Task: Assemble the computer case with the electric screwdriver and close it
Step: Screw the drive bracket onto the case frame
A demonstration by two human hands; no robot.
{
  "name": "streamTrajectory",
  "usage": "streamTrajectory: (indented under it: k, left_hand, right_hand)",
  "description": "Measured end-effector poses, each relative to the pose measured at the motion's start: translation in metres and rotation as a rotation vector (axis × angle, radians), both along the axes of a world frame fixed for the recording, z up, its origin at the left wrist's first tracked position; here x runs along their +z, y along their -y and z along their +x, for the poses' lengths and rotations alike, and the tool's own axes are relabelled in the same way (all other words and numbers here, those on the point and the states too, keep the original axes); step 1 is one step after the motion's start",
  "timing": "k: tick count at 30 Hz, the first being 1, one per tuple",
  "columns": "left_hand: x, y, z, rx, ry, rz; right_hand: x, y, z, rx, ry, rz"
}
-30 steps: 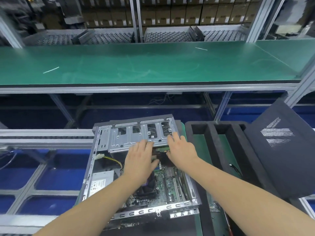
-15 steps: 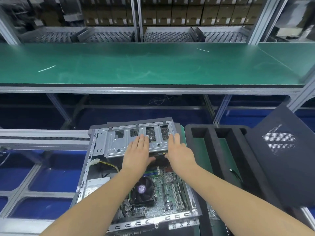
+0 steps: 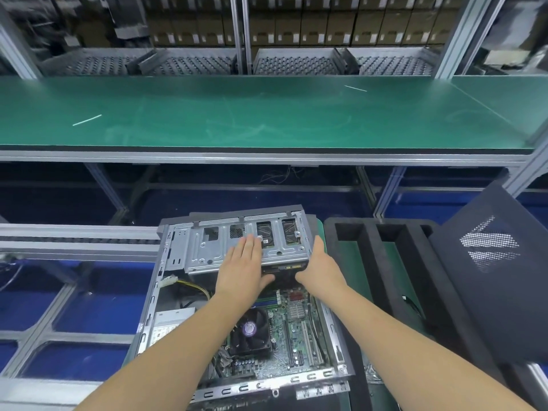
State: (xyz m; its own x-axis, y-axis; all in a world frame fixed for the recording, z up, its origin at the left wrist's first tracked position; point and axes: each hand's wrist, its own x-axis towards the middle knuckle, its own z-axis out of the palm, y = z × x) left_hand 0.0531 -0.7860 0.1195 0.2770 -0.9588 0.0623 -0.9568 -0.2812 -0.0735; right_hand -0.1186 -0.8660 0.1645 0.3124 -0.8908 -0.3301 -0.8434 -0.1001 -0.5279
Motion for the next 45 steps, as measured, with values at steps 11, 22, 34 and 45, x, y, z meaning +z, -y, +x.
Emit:
streamTrajectory:
  k: [11,22,34,45]
  left_hand:
    - [0.004,0.003,-0.002,0.011,0.050,0.067]
    - [0.014,0.000,-0.004,0.019,-0.041,0.058]
    - [0.012,0.006,-0.010,0.066,0.020,0.141]
    - [0.021,-0.004,0.001,-0.014,-0.094,0.147]
  right_hand:
    - [-0.007,0.000,0.002,0.011,-0.039,-0.087]
    - [0.000,0.002,-0.001,0.040,0.009,0.003]
    - [-0.005,0.000,0.004,0.018,-0.084,-0.090]
    - [0.003,-0.005,-0.001,0.042,-0.074,-0.111]
